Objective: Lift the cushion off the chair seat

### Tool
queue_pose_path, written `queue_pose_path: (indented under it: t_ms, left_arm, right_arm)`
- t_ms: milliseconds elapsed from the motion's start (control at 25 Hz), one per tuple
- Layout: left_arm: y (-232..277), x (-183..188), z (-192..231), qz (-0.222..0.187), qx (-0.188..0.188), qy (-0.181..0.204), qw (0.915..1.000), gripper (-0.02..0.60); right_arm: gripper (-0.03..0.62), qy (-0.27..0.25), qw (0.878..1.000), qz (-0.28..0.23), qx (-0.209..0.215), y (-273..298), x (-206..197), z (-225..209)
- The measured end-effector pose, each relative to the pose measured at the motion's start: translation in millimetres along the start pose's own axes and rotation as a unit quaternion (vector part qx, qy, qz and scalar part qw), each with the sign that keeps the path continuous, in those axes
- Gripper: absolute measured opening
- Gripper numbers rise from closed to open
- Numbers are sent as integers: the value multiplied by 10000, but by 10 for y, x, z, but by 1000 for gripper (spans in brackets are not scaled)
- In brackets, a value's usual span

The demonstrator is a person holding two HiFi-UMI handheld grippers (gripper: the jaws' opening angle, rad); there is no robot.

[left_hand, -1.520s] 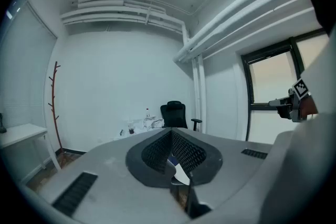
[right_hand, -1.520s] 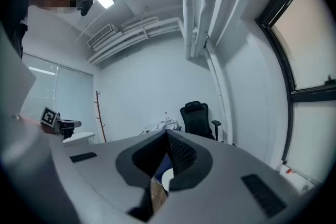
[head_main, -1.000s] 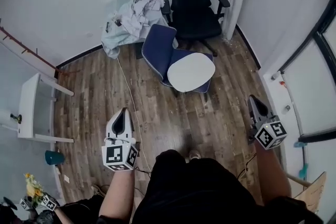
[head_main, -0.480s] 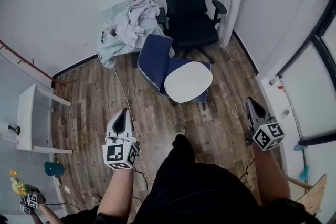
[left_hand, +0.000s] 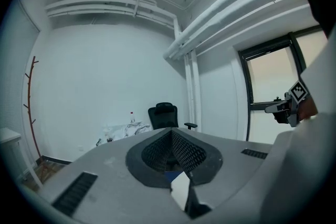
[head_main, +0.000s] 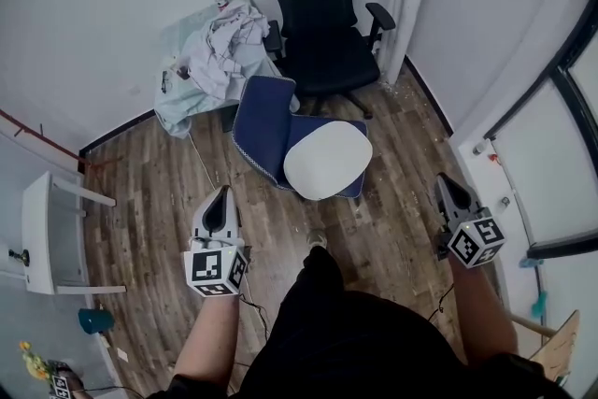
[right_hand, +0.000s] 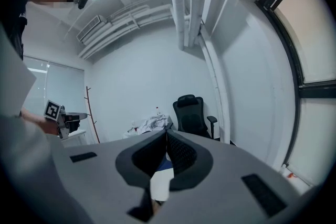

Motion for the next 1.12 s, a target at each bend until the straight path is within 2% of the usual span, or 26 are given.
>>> queue_pose_path:
  t_ms: [400, 720, 880, 1120]
  left_arm:
    - [1163, 71, 204, 122, -319, 102, 9994, 5]
    - [2108, 152, 311, 43, -686, 98, 9976, 5]
    - [2504, 147, 296, -16, -964, 181, 9952, 5]
    - [2985, 139, 179, -62, -1237, 88, 9923, 5]
  right_arm:
    - [12, 16, 9997, 92, -235, 861, 61, -369]
    - [12, 48, 9992, 155, -371, 1545, 193, -612]
    - [12, -16, 9987, 148, -496, 1877, 324, -700]
    - [12, 60, 9986, 12, -529, 2207, 539, -793]
Point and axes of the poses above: the fingertips, and each gripper's own axes: y forward along the fingers, z to its left, x out of its top, the point moved 5 cm from there along -y, backward along the fingers, and after that the axes turned 13 degrees about x, right-handed, at the moved point
